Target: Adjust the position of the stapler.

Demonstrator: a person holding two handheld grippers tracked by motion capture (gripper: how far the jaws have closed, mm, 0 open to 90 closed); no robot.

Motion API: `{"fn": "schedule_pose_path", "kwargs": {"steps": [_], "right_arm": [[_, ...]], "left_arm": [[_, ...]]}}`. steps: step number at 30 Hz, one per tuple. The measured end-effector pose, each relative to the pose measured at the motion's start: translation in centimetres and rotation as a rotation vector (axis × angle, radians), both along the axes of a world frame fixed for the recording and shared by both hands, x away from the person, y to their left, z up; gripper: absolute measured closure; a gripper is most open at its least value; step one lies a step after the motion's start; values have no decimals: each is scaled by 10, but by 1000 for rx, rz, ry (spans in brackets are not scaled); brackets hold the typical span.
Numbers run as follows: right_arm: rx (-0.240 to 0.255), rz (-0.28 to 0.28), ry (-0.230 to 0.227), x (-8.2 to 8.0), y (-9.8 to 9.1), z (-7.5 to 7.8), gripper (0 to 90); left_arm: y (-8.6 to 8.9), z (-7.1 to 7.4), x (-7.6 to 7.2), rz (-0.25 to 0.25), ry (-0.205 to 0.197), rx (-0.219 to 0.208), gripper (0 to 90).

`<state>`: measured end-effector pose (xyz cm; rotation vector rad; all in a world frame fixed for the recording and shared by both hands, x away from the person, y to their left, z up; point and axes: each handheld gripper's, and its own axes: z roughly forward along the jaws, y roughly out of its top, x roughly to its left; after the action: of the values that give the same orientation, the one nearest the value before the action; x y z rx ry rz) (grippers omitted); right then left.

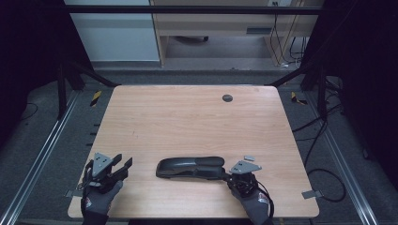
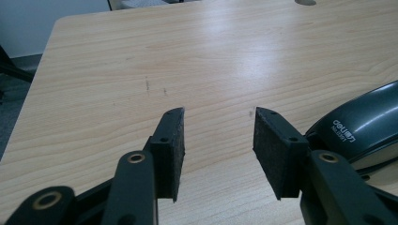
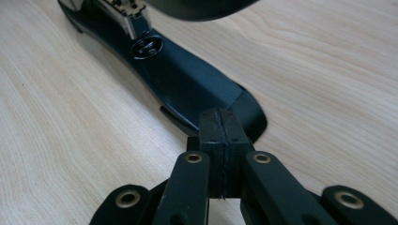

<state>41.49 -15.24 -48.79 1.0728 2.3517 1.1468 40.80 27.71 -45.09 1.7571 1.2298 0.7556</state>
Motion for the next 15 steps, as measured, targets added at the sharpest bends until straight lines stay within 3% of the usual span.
{"fn": "schedule_pose_path", "kwargs": {"steps": [5,15], "right_arm": [[16,-30,-13,1,-9,4,835],[29,-90,-44,5,-27,10,725]], "left_arm": [[-1,0,0,-6,10,-5,483],[-10,5,0,-33,29,25,397]]}}
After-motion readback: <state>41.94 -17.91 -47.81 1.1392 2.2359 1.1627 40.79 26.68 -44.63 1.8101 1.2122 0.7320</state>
